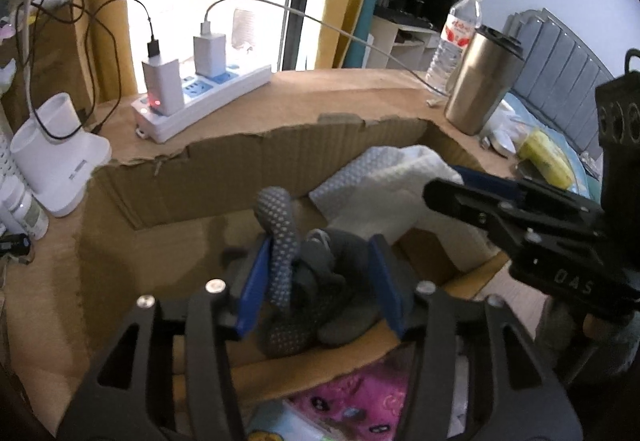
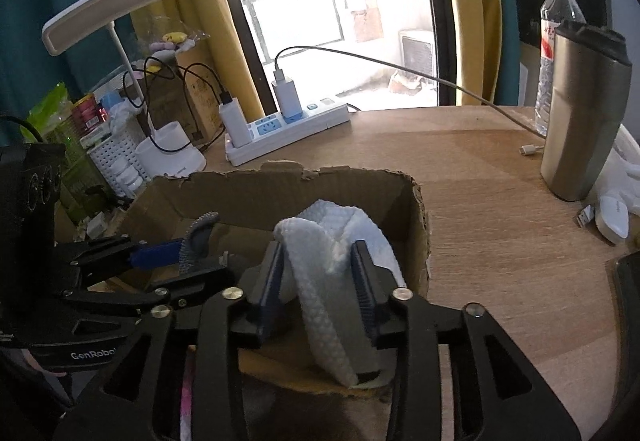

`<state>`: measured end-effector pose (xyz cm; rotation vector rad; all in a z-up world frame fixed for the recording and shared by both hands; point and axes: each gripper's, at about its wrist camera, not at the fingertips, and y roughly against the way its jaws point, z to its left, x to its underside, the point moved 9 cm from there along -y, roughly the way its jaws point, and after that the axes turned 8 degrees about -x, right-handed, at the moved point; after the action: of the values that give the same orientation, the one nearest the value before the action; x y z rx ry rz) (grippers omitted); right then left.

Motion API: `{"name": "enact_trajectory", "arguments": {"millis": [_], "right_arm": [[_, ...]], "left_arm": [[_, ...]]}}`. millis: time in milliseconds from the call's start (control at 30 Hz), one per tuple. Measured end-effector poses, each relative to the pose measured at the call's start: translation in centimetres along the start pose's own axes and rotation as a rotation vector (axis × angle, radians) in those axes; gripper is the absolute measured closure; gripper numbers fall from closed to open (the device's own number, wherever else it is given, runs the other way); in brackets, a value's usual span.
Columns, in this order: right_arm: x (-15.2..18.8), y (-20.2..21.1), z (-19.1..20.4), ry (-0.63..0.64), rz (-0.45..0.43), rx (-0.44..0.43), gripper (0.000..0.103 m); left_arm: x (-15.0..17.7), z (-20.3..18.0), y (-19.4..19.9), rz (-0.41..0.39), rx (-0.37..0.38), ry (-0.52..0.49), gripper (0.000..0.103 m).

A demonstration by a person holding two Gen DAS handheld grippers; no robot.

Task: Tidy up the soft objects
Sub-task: 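Lower the socks into the box and open the left tool while the right tool releases the cloth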

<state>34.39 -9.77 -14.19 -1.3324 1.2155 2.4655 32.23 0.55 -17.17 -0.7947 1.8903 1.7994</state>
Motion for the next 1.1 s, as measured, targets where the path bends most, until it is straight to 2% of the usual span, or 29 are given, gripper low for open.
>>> {"name": "enact_trajectory", "arguments": {"millis": [367,467,500,533,800,900,1100], "right_arm": [[0.1,2.8,0.9,0.015,-0.033,0.041,0.061],[0.1,3.7,1.2,0.020,-0.046,0.052,0.061],[0.0,4.0,1.3,0.022,-0.050,0.056,0.061],[0.0,4.2,1.4,0.024,-0.053,0.058,0.061],[0.4,6.0,2.8,0.043,-0.072,0.080,0.060],[0.6,6.6,3.5,0.050,-0.081,0.082,0.049],[1.3,7.7,4.5,0.062,-0.091,0.082,0.048]], "left_arm": [[0.1,0.9,3.1,-0.061,-0.023,0.014,0.050],[0.2,1.1,4.2,-0.082,-0.022,0.023,0.044],[0.3,1.2,4.5,-0.089,-0.020,0.028,0.038],[0.4,1.3,4.9,-0.096,-0.017,0.034,0.036],[1.0,1.9,7.5,-0.140,-0.029,0.045,0.035],[1.4,2.1,8.4,-0.154,-0.031,0.049,0.034],[2.2,2.6,9.9,-0.176,-0.034,0.063,0.032]]}}
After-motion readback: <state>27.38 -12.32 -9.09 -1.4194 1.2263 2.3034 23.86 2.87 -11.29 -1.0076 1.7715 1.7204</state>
